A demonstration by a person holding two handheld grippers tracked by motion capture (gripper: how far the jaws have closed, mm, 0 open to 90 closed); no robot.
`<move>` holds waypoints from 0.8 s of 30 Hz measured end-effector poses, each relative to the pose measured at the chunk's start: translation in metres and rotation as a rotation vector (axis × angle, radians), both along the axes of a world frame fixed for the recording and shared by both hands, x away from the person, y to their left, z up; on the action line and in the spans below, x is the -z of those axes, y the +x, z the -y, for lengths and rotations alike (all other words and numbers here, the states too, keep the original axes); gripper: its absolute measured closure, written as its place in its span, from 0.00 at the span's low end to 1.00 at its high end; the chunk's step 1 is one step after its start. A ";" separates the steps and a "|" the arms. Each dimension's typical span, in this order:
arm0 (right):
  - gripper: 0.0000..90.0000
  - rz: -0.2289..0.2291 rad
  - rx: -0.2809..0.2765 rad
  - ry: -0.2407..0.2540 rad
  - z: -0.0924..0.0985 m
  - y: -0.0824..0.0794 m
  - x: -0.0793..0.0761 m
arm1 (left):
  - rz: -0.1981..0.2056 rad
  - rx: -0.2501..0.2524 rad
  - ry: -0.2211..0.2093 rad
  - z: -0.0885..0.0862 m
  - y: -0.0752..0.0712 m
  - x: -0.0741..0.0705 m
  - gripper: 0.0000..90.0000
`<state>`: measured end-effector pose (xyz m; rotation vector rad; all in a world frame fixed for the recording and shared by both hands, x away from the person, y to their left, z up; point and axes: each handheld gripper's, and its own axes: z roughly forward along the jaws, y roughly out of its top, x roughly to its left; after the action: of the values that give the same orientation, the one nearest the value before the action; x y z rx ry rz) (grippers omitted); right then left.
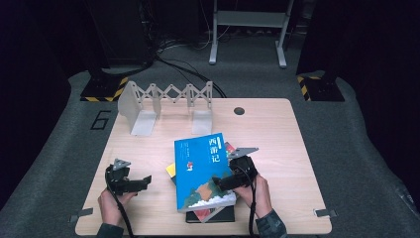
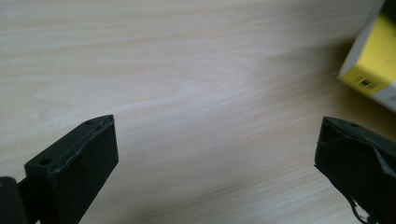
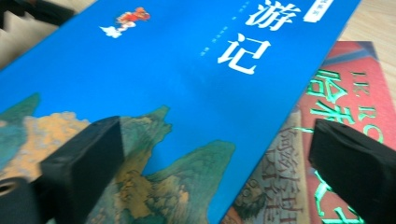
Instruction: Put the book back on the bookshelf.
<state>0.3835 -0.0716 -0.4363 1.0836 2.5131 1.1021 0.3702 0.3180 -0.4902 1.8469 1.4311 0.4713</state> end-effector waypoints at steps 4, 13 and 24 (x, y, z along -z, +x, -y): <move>0.00 -0.031 0.015 0.014 0.001 0.002 0.002 | 0.005 0.040 -0.028 0.011 0.007 -0.019 0.00; 0.00 -0.123 0.013 0.058 0.007 0.006 0.005 | 0.014 0.117 -0.030 0.038 0.026 -0.046 0.00; 0.00 -0.081 0.015 0.023 0.003 0.001 0.002 | -0.006 0.162 -0.032 0.062 0.047 -0.057 0.00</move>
<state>0.3849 -0.0747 -0.4379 1.1738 2.5553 1.1076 0.4172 0.2558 -0.4331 1.9209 1.2725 0.3605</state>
